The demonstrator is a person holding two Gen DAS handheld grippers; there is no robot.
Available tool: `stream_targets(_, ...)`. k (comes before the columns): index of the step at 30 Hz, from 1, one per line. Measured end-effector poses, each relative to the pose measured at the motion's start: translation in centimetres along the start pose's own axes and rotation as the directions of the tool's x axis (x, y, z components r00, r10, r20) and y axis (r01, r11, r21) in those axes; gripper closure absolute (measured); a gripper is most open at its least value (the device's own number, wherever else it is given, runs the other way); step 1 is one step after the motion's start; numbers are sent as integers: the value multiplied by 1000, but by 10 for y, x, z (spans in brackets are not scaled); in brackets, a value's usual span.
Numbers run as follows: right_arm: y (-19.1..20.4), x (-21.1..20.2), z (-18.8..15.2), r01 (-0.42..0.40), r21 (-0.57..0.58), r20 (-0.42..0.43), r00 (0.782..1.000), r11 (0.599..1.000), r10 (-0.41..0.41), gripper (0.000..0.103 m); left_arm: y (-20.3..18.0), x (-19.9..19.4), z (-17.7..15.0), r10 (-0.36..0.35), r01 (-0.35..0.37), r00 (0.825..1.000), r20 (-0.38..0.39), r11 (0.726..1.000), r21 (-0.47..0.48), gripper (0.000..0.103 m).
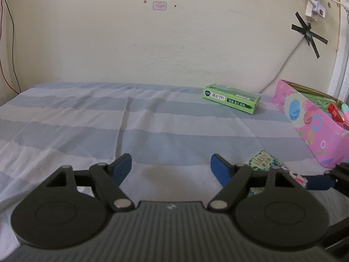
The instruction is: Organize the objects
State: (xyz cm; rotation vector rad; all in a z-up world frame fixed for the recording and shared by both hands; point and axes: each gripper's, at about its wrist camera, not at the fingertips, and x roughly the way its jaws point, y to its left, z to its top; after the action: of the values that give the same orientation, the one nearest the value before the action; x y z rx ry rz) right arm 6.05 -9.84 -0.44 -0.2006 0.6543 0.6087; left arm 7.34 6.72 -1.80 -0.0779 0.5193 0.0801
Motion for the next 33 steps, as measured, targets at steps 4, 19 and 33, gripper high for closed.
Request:
stream_targets(4,4,-4,-2,-11,-24,13,1000,1000,11,47,0,1,1,-1,1,1000,-2,1000,4,22)
stream_targets(19,-23,-71,-55,38,11,23,999,999,-38,47,-5,2,0,17,-16,1000,-9,998,63,22)
stream_targets(33,-65,-136,-104,134,129,33,990,983,-139,47,-27,-13,-6,23,-22,1000,-4,992,128,22)
